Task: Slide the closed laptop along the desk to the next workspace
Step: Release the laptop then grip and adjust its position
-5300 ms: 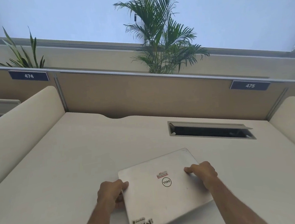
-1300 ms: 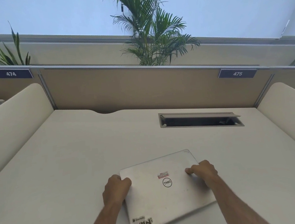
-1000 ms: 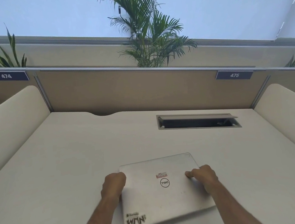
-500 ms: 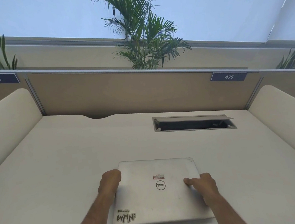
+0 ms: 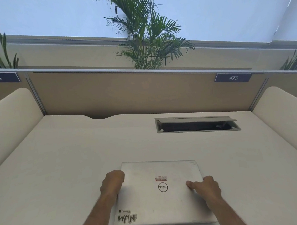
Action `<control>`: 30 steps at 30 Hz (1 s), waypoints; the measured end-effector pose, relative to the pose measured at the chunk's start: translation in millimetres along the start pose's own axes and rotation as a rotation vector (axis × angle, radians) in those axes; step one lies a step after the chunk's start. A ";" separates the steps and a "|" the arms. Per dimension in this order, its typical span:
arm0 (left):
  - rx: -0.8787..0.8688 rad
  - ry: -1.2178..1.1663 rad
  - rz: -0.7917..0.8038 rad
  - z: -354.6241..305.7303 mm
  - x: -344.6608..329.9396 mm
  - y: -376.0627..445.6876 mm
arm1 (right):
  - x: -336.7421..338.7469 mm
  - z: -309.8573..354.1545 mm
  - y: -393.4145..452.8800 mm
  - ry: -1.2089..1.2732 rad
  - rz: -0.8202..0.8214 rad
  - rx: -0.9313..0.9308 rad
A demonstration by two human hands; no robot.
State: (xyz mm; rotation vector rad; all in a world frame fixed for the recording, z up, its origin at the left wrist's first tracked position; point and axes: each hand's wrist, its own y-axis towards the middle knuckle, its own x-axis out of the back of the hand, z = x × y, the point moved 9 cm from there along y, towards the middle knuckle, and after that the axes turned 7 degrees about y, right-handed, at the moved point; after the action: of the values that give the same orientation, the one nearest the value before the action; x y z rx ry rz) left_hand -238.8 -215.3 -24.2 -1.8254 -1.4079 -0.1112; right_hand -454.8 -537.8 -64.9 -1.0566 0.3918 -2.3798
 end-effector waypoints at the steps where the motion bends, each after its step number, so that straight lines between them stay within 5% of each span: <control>1: 0.009 0.017 -0.011 1.1 -0.3 2.1 | 0.1 -0.3 0.0 -0.002 -0.003 -0.002; 30: 0.008 -0.067 -0.008 -34.9 -12.8 44.0 | -8.1 39.7 38.2 0.024 -0.009 -0.016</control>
State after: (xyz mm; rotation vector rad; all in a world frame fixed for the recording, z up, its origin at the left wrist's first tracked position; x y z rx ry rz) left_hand -193.0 -249.5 -31.1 -1.8323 -1.4599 -0.0478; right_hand -407.8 -567.4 -60.9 -1.0396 0.4166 -2.4031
